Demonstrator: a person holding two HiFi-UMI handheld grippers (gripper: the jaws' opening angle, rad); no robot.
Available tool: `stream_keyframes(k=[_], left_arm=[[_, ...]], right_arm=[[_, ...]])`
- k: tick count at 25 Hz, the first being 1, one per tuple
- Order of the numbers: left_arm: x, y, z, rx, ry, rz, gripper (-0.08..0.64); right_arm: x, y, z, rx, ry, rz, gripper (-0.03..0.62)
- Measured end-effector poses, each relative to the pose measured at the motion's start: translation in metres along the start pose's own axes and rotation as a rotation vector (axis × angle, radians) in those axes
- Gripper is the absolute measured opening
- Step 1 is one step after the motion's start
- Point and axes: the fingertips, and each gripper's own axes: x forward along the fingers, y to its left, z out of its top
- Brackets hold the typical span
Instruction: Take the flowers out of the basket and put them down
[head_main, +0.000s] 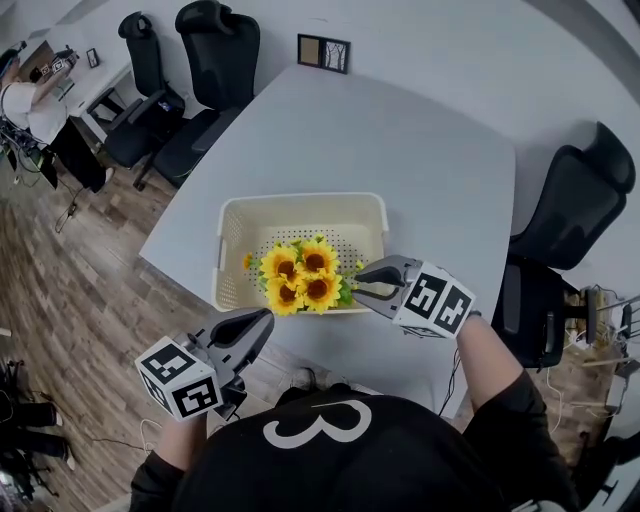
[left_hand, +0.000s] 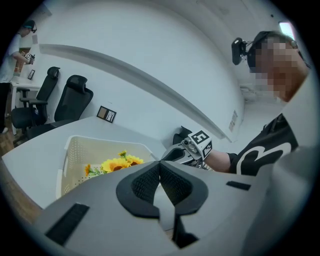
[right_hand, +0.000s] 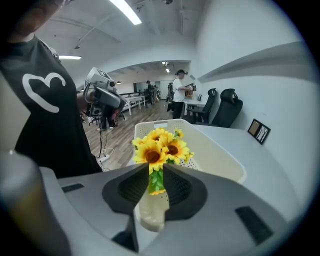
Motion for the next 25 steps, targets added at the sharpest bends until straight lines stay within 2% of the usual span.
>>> stream_keyframes(k=[6, 8, 10, 14, 19, 25], left_arm=[[-0.015, 0.028, 0.005, -0.025, -0.009, 0.008, 0.012], [-0.018, 0.033, 0.006, -0.027, -0.021, 0.010, 0.014], [-0.021, 0.036, 0.010, -0.028, -0.030, 0.009, 0.012], [-0.022, 0.038, 0.016, -0.022, -0.039, -0.006, 0.012], [-0.033, 0.043, 0.013, -0.031, -0.048, 0.004, 0.012], [-0.046, 0.055, 0.015, -0.042, -0.077, 0.040, 0.012]], right_arm=[[0.020, 0.002, -0.002, -0.051, 0.108, 0.036, 0.164], [0.029, 0.003, -0.006, -0.087, 0.156, 0.043, 0.274], [0.036, -0.001, -0.007, -0.146, 0.204, 0.037, 0.336], [0.050, -0.011, -0.006, -0.195, 0.259, 0.047, 0.354], [0.075, -0.011, -0.018, -0.266, 0.378, 0.089, 0.364], [0.099, -0.010, -0.013, -0.258, 0.382, 0.119, 0.364]])
